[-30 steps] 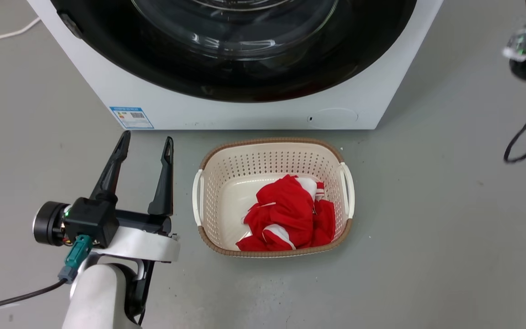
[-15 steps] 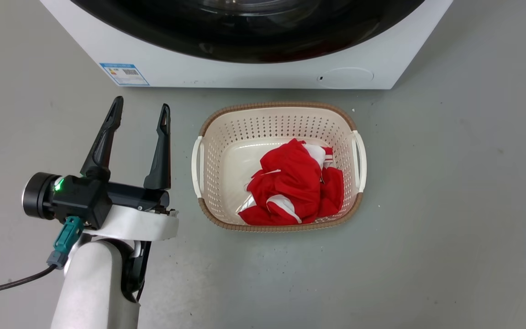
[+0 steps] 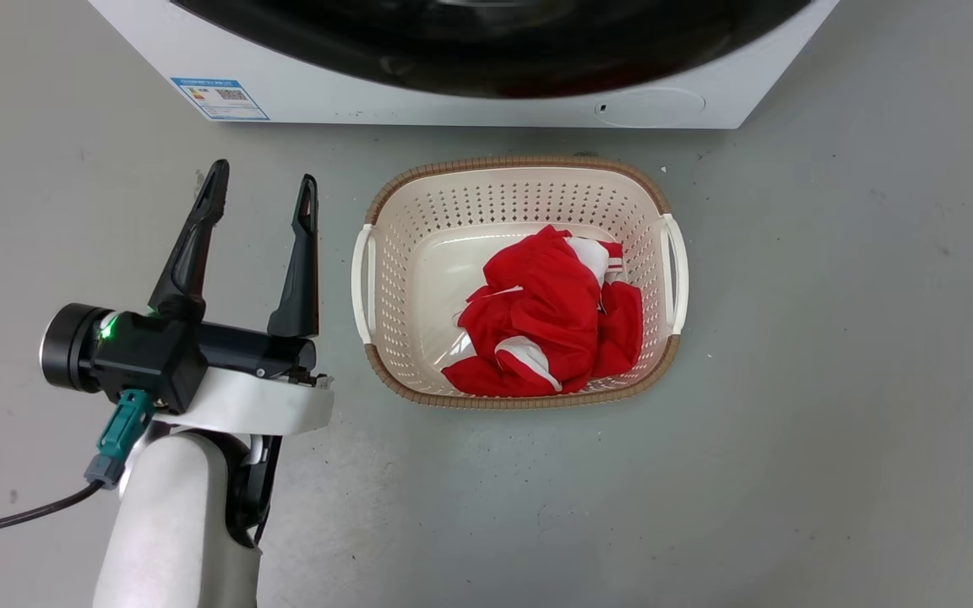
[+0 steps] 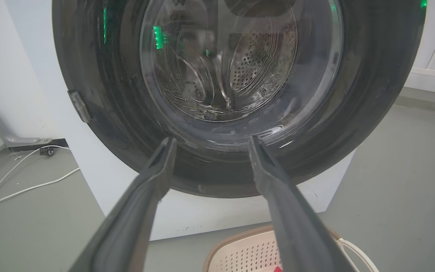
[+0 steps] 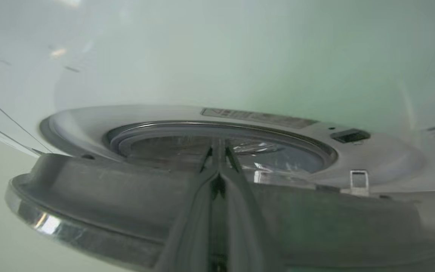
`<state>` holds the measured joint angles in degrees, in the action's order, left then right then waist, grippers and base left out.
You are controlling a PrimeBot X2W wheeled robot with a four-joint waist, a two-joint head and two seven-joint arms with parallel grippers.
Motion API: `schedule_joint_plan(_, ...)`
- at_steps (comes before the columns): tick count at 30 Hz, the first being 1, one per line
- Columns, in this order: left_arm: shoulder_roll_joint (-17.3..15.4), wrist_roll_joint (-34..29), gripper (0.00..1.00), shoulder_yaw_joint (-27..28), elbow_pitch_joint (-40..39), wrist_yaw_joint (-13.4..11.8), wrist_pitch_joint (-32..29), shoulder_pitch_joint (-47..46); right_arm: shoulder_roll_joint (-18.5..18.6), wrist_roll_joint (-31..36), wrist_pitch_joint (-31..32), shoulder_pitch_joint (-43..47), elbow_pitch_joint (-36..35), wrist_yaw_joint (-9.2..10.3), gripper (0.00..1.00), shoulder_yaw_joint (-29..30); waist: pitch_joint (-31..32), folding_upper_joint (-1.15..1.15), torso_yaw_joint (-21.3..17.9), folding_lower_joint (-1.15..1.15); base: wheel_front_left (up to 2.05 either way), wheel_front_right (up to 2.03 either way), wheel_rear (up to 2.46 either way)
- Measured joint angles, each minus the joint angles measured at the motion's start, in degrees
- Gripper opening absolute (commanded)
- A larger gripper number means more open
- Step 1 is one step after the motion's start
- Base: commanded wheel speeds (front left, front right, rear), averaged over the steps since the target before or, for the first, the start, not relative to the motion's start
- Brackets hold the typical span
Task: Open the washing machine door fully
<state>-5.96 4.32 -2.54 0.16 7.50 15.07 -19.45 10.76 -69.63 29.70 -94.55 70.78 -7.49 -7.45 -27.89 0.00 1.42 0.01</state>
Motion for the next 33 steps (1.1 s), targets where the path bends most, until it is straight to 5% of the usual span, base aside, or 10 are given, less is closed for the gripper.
schedule_joint_plan(19,0.4,-0.2,1.00,0.8,2.1,0.0,0.0,2.2,-1.7,-2.1,18.2,12.0,-6.2,0.00,0.00,-1.4,6.2,0.00,-0.7,0.00,0.00,0.00,0.00)
schedule_joint_plan(33,1.3,-0.5,1.00,1.0,3.8,0.0,0.0,8.4,-4.2,-4.9,29.0,32.0,-21.6,0.00,0.00,-3.1,16.1,0.00,-0.1,-0.01,0.00,0.00,0.00)
